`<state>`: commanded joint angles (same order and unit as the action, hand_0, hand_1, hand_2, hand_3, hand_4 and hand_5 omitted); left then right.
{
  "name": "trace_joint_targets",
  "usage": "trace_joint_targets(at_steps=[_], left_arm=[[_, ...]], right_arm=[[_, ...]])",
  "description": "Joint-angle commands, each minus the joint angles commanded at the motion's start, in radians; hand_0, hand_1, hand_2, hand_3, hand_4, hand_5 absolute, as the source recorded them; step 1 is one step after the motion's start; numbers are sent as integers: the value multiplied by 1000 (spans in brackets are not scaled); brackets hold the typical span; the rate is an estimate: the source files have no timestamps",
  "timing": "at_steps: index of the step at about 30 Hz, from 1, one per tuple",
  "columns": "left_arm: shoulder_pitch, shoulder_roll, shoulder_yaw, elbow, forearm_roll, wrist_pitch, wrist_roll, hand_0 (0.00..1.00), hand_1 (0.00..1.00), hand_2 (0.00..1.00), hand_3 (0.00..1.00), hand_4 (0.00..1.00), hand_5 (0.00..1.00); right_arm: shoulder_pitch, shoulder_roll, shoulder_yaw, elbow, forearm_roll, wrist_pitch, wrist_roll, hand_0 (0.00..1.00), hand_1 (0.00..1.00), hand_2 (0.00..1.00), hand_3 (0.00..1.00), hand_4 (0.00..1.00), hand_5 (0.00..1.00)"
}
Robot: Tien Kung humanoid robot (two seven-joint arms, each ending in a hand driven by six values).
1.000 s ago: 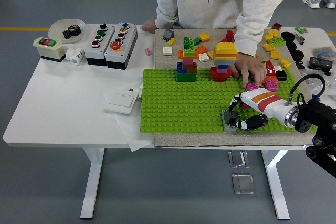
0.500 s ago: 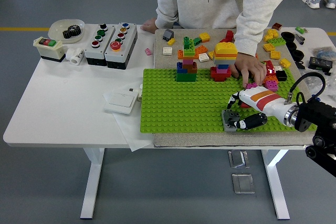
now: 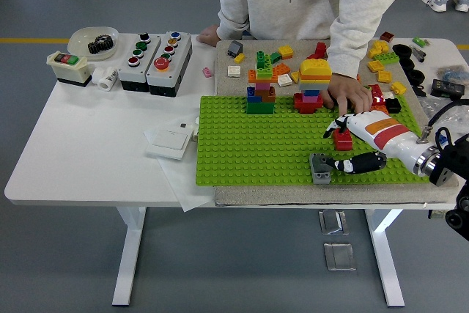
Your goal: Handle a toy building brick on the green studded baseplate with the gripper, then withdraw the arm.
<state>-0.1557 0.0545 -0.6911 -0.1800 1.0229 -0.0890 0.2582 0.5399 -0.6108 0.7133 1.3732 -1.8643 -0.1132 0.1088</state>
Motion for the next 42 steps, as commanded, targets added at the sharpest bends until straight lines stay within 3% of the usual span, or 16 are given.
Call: trace_joint_targets(at_steps=[8,42], left_arm=[[3,-2,-1,0,2,-1,-1,785,707,605,540,533,554],[8,0,9,0,-3,-4,-3,782,708,605,540,534,557]], right_arm=[[-52,-32,15,49,-6,-6,19,648,652,718,611,808,433],[-74,-13,-11,47,-14,-16,14,668,666,719,596,785,466]])
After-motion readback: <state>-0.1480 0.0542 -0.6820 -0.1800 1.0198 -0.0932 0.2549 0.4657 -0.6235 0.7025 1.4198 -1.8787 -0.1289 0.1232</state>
